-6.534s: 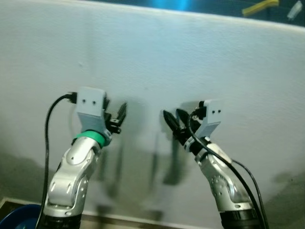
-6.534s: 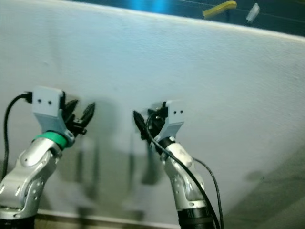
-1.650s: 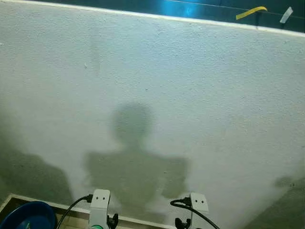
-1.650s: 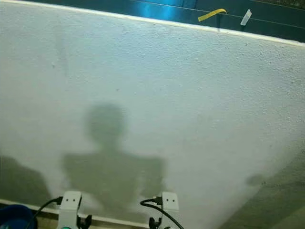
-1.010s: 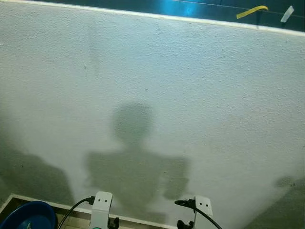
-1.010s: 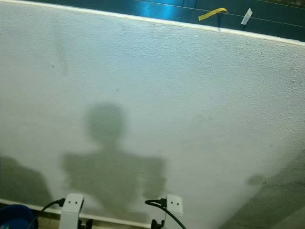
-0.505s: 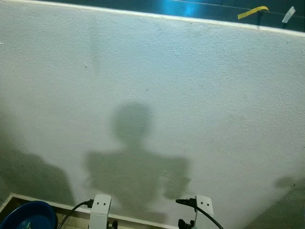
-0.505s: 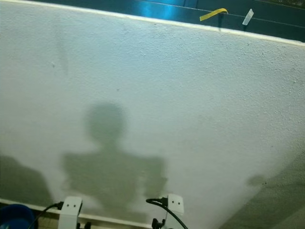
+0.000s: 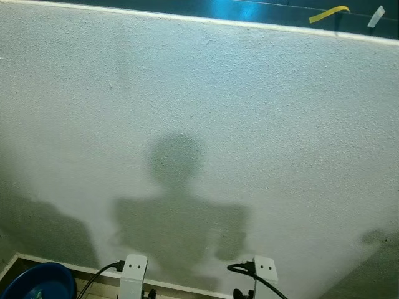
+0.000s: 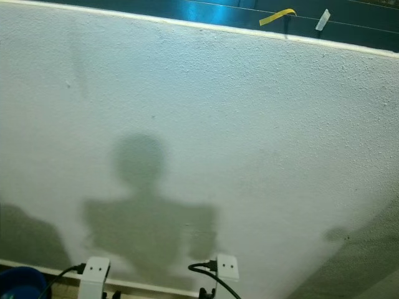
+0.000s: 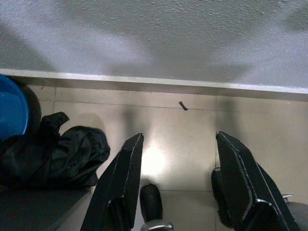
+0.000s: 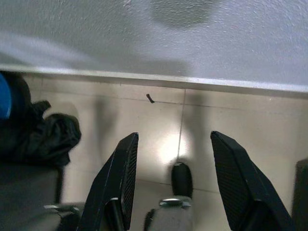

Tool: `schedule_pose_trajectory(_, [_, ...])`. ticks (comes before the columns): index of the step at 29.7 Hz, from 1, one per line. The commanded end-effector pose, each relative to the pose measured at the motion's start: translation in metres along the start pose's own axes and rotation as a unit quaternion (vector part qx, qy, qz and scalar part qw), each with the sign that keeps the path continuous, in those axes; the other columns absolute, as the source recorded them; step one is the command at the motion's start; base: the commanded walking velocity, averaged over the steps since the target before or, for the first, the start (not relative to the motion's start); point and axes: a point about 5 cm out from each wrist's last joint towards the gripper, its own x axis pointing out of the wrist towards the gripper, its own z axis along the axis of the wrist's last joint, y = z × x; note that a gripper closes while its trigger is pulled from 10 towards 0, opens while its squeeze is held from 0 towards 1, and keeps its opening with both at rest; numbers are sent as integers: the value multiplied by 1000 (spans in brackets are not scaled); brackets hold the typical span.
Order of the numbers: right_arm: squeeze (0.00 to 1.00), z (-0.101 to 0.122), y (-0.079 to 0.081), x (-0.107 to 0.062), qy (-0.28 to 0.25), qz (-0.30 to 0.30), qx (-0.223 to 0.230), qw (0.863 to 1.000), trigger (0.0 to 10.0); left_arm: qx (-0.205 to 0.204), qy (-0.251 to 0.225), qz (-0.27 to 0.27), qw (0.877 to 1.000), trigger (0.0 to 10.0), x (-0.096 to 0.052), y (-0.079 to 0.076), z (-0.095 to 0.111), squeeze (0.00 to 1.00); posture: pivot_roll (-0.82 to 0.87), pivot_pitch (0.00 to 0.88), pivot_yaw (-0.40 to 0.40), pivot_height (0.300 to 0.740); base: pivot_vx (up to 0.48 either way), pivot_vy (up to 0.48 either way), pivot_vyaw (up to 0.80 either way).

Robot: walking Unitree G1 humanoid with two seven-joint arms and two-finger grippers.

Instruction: Clothes washing

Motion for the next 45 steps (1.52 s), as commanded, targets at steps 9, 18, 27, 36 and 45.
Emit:
schedule_pose_trajectory(9, [0, -3, -13, -2, 4, -37, 7, 999, 10000, 5, 18, -25, 1000, 10000, 0, -12, -8, 0, -23, 3, -28, 740, 0, 0, 0])
schedule_pose_trajectory(18, [0, -5, -10, -2, 3, -27, 3, 1000, 10000, -10, 21, -16, 1000, 10000, -2, -9, -12, 0, -21, 8, -40, 740, 0, 0, 0])
schedule_pose_trajectory(27, [0, -11, -11, -3, 14, -26, 17, 999, 10000, -14, 12, 0, 1000, 10000, -2, -5, -10, 0, -11, 3, -33, 740, 0, 0, 0])
schedule_pose_trajectory(36, [0, -8, -12, -3, 7, -32, 20, 999, 10000, 14, 7, -14, 1000, 10000, -1, -9, -7, 0, -10, 0, -23, 740, 0, 0, 0])
schedule_pose_trajectory(45, [0, -1, -6, -1, -9, -20, 22, 1000, 10000, 10, 10, -26, 1000, 10000, -1, -10, -7, 0, -6, 4, -35, 740, 0, 0, 0])
